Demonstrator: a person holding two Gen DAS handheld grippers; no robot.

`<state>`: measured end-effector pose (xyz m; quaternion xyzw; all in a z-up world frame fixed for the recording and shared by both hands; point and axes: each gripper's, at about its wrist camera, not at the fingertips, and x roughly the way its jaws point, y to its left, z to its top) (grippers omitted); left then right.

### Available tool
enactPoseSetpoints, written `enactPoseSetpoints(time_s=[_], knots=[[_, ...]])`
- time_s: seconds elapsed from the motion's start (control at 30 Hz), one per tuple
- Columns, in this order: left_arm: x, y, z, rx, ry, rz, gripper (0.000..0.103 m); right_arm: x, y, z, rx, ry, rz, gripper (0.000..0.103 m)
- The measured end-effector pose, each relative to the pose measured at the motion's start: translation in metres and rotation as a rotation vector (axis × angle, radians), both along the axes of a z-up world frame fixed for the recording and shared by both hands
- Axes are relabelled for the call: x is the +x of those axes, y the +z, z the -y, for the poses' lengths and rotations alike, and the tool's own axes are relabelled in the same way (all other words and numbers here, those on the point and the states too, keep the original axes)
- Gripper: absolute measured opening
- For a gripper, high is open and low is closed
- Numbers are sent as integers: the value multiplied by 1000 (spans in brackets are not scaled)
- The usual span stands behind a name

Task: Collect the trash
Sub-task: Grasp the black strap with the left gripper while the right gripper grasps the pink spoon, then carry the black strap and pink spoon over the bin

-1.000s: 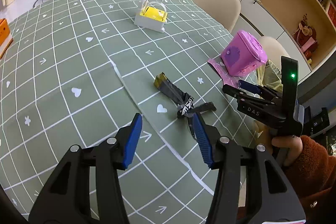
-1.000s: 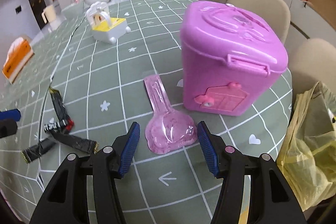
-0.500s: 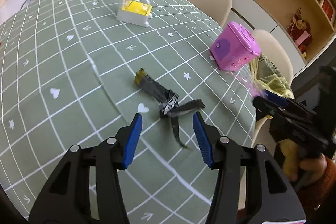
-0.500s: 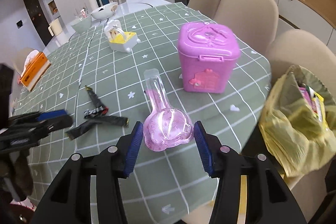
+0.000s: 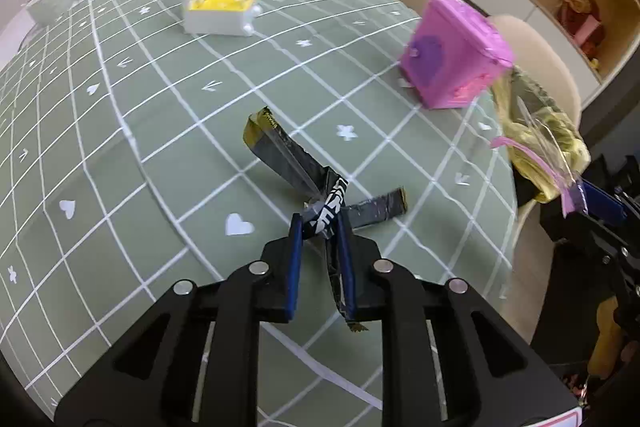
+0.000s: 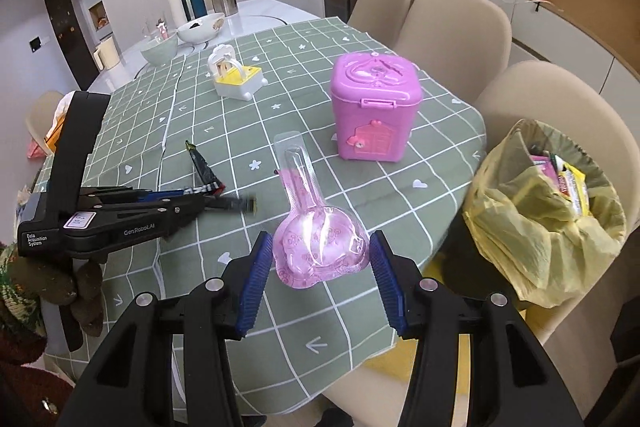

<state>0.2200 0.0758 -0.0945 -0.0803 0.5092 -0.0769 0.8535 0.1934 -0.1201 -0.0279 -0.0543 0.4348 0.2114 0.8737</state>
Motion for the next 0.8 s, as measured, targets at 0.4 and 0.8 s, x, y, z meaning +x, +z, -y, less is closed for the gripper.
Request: enactPoseSetpoints(time_s=[0.4, 0.8], knots=[[-26, 56, -3, -24, 4, 123, 14, -4, 11, 3, 39, -11, 20, 47], [-28, 136, 24, 4, -49, 318, 14, -12, 54, 19, 48, -13, 155, 47]])
